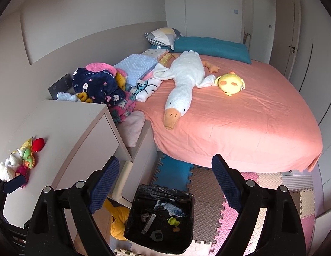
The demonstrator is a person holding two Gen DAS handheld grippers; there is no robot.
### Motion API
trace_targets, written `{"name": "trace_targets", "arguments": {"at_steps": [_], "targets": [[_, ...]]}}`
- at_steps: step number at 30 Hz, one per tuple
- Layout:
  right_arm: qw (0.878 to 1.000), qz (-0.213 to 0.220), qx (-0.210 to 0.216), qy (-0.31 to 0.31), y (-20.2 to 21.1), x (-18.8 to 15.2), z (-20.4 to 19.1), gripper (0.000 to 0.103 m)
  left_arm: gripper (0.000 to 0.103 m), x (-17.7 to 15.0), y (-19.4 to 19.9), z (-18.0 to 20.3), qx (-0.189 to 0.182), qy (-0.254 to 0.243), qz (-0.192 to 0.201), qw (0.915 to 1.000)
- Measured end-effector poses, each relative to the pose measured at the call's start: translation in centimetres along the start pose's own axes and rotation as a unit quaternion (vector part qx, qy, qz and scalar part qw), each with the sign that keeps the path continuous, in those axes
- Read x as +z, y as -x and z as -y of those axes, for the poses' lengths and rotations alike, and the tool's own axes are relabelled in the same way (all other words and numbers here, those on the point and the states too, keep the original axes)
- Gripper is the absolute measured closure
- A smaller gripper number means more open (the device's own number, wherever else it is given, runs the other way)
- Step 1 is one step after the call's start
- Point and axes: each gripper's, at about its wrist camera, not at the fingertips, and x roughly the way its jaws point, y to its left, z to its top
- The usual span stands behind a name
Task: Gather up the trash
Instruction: 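Move both grippers back over the desk toward the remaining toys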
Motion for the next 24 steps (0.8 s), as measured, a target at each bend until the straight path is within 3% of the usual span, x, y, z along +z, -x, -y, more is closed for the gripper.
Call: {"name": "trace_targets", "arguments": {"at_steps": [24], "targets": [[0.996,-0.014,0.057,0.074,-0.7,-1.9,-12.6,0.015,0.006,-4.0,4.9,-11.1,0.058,0.073,0.020,0.9955]]}}
